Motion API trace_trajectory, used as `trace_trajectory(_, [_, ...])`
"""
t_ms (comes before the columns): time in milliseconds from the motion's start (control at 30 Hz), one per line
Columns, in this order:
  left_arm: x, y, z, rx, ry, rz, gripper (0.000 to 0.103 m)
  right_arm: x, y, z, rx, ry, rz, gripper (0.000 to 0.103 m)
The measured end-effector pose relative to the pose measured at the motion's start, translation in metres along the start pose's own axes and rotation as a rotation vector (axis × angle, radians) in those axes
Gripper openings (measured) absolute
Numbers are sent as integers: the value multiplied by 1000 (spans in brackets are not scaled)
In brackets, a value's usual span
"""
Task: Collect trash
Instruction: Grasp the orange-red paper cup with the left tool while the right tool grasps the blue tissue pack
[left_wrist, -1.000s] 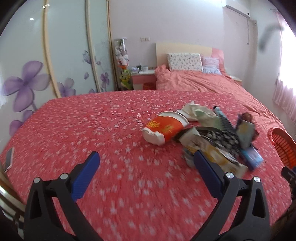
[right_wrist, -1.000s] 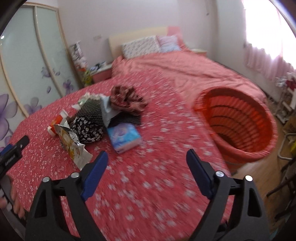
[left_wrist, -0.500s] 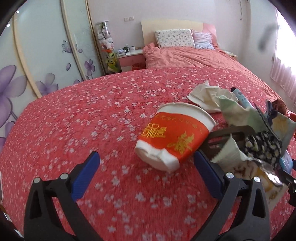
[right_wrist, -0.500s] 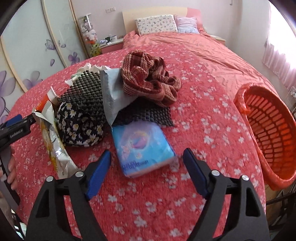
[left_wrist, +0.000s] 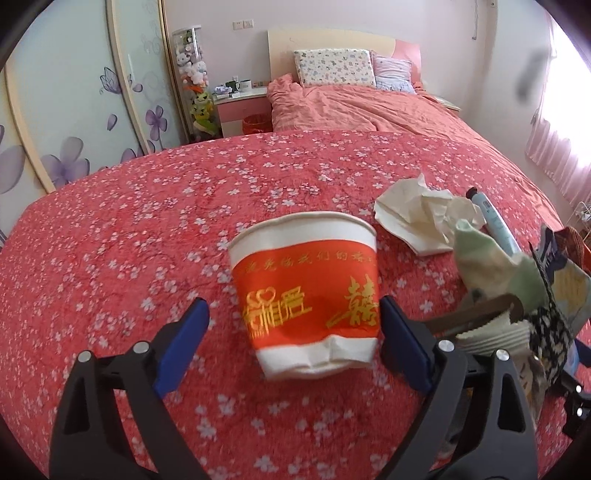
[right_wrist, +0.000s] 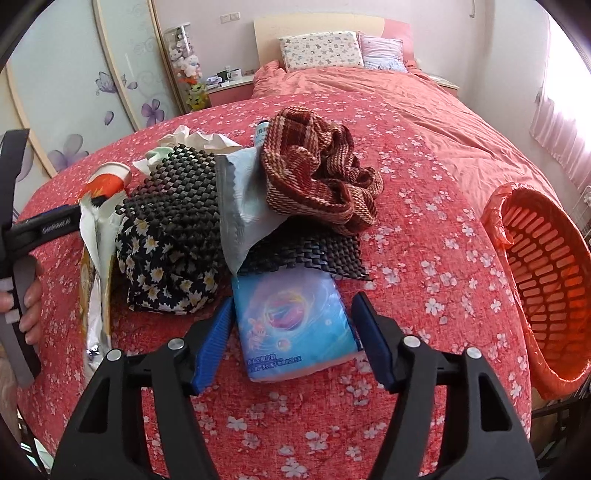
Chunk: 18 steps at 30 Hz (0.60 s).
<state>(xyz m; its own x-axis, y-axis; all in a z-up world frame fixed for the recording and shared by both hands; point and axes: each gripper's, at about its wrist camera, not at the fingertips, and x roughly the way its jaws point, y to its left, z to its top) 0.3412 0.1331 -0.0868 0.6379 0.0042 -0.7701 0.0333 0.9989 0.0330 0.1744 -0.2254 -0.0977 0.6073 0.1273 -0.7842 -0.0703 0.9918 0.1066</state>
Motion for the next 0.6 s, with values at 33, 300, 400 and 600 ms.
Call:
trace_trajectory(33, [3, 0, 1, -3, 7, 3, 83, 0, 1, 0, -6, -1, -1, 60])
trace_trajectory(300, [1, 2, -6, -2, 2, 28, 76, -9, -1, -4, -4, -12, 23, 51])
trace_trajectory(400, [-12, 9, -10, -4, -24, 41, 75, -18, -5, -10, -6, -23, 21, 51])
trace_trajectory(600, [-48, 11, -17, -6, -70, 43, 75, -36, -14, -19, 11, -54, 5, 50])
